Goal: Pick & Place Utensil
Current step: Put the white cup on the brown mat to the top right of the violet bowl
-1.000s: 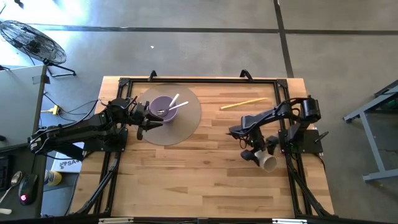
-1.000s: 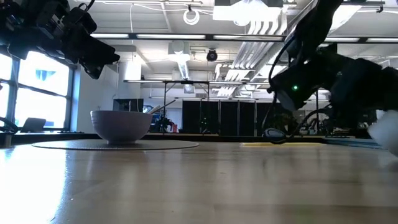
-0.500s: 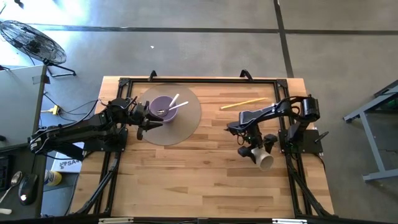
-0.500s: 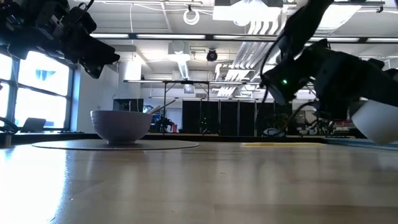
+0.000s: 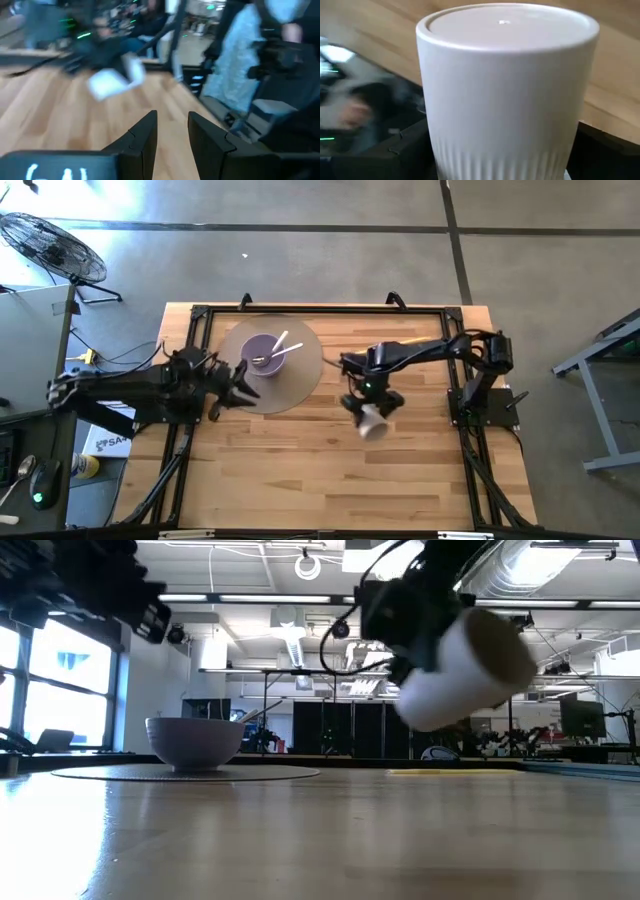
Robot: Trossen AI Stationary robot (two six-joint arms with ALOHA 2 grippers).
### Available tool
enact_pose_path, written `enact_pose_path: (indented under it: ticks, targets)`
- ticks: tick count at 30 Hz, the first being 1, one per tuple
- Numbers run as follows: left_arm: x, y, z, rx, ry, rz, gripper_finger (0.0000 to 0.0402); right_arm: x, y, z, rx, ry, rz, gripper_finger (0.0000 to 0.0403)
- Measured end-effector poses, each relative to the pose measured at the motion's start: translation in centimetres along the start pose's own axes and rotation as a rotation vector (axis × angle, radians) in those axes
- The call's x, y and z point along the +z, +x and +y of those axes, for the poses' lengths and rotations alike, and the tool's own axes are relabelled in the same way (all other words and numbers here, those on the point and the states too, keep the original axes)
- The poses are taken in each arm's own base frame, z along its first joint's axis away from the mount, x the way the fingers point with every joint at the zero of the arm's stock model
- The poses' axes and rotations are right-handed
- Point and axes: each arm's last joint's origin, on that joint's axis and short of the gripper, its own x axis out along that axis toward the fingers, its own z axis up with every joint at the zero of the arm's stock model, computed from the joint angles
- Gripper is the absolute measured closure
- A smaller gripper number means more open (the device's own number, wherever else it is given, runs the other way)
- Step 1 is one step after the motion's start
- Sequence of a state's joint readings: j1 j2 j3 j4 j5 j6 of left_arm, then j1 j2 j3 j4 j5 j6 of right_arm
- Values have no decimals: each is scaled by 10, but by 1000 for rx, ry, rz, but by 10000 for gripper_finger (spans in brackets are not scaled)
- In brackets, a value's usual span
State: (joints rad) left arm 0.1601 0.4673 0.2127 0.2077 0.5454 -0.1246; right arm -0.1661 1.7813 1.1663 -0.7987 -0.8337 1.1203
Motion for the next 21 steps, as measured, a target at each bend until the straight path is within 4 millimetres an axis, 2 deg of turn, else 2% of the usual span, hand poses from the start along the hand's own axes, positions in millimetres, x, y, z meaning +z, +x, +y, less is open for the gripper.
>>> enact_pose_path:
  ticks: [6, 11, 16, 21]
  targets:
    - [-4, 18, -25, -55, 132, 5, 296, 24, 0, 3, 250, -27, 2, 64]
    - [-21, 34, -35, 85, 252, 128, 296, 28, 7, 8, 404, -41, 42, 64]
    - [-33, 50, -40, 208, 527, 223, 296, 31, 8, 10, 497, -40, -8, 64]
    - [-35, 65, -50, 265, 749, 275, 296, 35, 9, 4, 529, 43, -63, 64]
